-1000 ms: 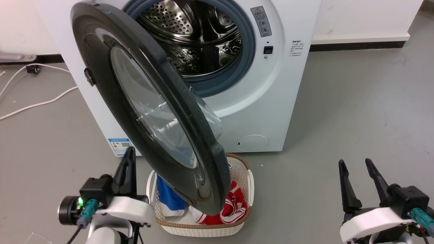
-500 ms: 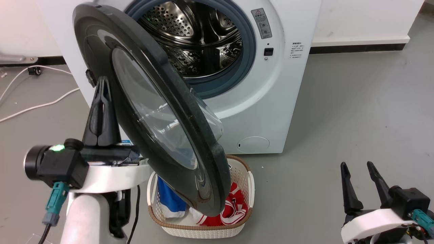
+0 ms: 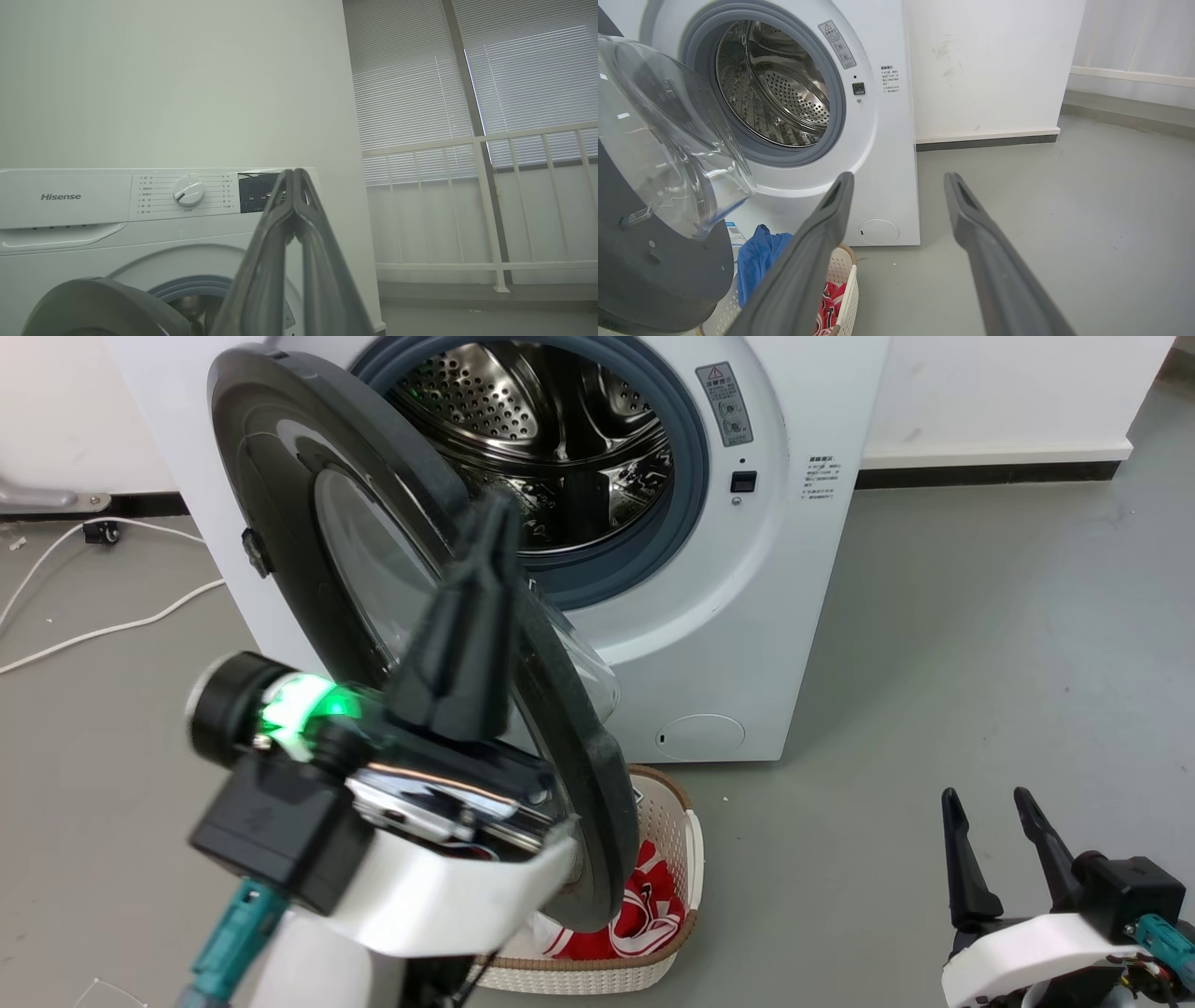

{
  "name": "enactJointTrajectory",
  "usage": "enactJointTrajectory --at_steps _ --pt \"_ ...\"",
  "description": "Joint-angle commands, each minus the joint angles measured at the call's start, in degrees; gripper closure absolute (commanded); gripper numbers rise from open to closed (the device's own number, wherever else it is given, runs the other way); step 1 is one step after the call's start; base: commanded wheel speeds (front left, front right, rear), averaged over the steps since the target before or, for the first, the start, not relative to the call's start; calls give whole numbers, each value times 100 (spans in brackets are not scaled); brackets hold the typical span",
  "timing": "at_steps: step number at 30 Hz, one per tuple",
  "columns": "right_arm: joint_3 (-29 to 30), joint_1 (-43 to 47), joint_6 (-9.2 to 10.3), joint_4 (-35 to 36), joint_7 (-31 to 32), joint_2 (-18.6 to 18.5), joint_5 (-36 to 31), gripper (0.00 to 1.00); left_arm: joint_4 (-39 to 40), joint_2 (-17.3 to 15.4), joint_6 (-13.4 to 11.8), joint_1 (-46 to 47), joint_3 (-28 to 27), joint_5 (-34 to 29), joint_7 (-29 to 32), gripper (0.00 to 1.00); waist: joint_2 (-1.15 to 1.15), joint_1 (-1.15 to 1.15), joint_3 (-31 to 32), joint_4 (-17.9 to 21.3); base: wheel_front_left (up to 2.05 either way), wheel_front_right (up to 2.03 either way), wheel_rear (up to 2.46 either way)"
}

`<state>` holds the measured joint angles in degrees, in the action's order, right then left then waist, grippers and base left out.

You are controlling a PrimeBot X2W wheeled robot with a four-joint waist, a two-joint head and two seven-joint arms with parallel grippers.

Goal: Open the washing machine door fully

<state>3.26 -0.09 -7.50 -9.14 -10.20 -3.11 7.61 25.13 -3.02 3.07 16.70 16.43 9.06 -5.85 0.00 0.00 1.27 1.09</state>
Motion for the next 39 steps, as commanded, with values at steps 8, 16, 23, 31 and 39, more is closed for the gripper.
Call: enactJointTrajectory --at_steps 8,16,23,31,39 --pt "43 -64 1 -7 42 22 -24 0 56 9 142 -217 994 437 756 100 0 0 -6 -20 0 0 0" --pt "21 -90 1 0 71 23 -24 0 -886 12 235 -681 1914 940 1425 100 0 0 -54 18 0 0 0" --pt "-36 -126 1 -18 93 23 9 0 -2011 9 6 -783 2075 859 1455 100 0 0 -154 133 0 0 0" --pt "-62 -204 1 -66 96 25 48 0 -2942 14 -473 -512 1800 814 892 100 0 0 -284 218 0 0 0" --pt "-39 -241 1 -130 72 27 100 0 -3440 14 -845 -457 1679 983 509 100 0 0 -312 219 0 0 0"
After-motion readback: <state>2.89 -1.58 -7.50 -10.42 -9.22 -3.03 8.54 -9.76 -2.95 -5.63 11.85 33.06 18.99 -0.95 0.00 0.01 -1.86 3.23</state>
